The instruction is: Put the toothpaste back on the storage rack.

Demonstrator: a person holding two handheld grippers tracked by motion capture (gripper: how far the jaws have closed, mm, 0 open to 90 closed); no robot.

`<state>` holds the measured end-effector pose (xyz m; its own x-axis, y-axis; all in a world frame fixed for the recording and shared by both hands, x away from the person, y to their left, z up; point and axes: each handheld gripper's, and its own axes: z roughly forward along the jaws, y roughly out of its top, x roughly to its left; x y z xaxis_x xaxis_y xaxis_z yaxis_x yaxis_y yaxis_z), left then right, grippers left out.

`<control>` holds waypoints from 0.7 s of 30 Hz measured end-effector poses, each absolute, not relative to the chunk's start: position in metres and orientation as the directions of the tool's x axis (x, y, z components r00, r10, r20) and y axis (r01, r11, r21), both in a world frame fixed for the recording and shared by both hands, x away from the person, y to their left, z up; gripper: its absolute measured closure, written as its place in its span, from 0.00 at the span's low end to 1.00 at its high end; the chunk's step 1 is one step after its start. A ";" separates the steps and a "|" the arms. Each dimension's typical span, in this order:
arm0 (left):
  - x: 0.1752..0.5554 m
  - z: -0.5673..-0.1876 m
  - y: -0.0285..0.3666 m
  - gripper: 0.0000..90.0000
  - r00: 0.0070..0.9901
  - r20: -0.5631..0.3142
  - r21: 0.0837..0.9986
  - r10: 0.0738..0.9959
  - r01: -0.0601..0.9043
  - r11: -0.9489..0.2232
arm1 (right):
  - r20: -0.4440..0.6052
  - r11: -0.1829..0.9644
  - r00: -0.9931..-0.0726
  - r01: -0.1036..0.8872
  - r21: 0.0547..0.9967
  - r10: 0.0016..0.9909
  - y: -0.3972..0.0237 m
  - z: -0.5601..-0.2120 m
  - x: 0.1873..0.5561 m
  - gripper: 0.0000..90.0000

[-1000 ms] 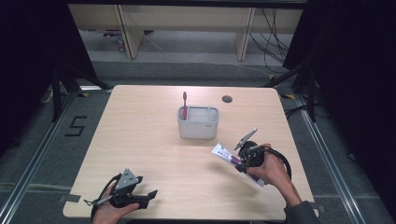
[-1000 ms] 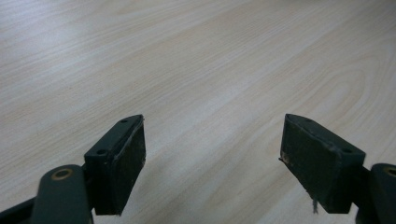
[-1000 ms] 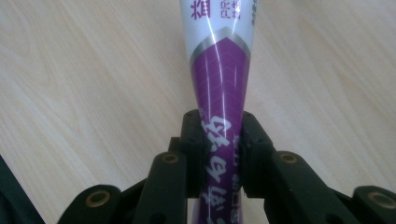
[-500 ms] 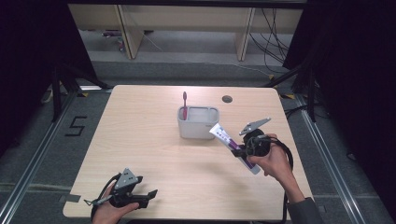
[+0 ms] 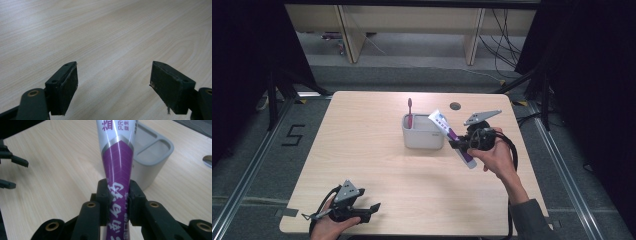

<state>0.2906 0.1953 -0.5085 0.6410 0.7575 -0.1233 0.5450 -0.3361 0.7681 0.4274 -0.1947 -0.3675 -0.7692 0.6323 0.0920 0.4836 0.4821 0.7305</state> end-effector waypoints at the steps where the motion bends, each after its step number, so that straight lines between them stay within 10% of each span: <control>1: 0.290 -0.508 0.196 0.24 0.643 -0.125 0.767 0.755 0.546 -0.337 | 0.103 0.466 -0.764 0.489 0.738 0.637 -0.192 -0.367 0.430 0.84; 21: 0.290 -0.508 0.195 0.24 0.649 -0.117 0.769 0.752 0.538 -0.344 | 0.113 0.373 -0.752 0.444 0.815 0.649 -0.158 -0.351 0.480 0.84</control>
<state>0.2901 0.1955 -0.5080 0.6489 0.7519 -0.1169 0.5378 -0.3445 0.7695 0.4799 -0.1579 -0.3508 -0.7525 0.6488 0.1132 0.4442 0.3731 0.8145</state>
